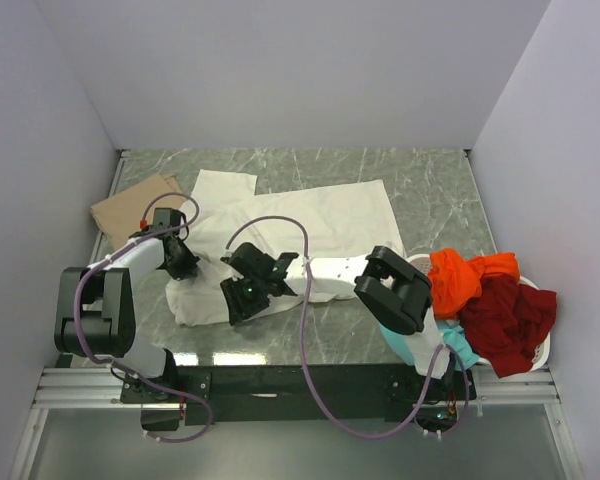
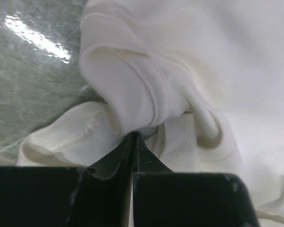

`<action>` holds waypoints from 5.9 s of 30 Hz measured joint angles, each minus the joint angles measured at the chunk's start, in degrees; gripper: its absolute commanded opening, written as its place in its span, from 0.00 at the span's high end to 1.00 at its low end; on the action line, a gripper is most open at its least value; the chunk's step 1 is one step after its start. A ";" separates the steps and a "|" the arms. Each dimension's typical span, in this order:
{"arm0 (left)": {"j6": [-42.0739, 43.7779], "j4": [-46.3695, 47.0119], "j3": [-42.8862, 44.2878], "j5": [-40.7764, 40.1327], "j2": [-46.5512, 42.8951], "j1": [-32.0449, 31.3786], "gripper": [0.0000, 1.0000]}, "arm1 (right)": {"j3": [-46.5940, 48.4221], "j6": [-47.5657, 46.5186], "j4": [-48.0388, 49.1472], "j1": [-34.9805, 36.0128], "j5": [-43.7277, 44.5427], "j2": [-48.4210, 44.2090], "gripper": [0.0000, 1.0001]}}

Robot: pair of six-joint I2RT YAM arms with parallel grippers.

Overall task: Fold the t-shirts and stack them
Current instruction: Fold the tshirt

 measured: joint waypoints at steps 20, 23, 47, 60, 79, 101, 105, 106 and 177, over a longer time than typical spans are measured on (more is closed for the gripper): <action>3.87 -5.77 1.14 -2.19 -4.46 4.81 0.91 | 4.98 -0.20 -1.68 3.89 -3.26 3.54 0.47; 3.80 -7.23 1.20 -1.92 -10.56 4.59 0.91 | 5.05 -0.85 -4.37 3.54 -0.66 2.27 0.47; -13.46 -8.81 -12.20 0.70 -23.06 -10.51 1.00 | -13.99 -3.26 1.38 -19.63 7.82 -10.58 0.47; -20.31 -5.46 -20.17 2.56 -27.04 -0.90 1.00 | -21.51 0.68 13.14 -17.59 7.26 -13.25 0.47; -24.26 -17.29 -12.37 -8.41 -37.07 -0.09 0.99 | -15.67 1.95 -2.54 -10.01 13.70 -17.03 0.47; -19.15 -8.33 -19.06 -5.51 -36.65 -0.09 1.00 | 13.62 -4.83 4.24 -6.01 2.25 7.32 0.49; -19.15 -7.17 -19.96 -5.11 -36.37 -0.09 1.00 | 14.03 -5.18 4.24 -5.66 1.73 8.74 0.49; -19.15 -7.17 -20.24 -4.92 -36.33 -0.09 1.00 | 14.03 -5.27 4.20 -5.64 1.73 8.94 0.49; -25.40 -8.92 -24.83 -4.07 -38.27 -0.09 1.00 | 7.06 -0.26 0.63 -7.19 24.00 0.81 0.52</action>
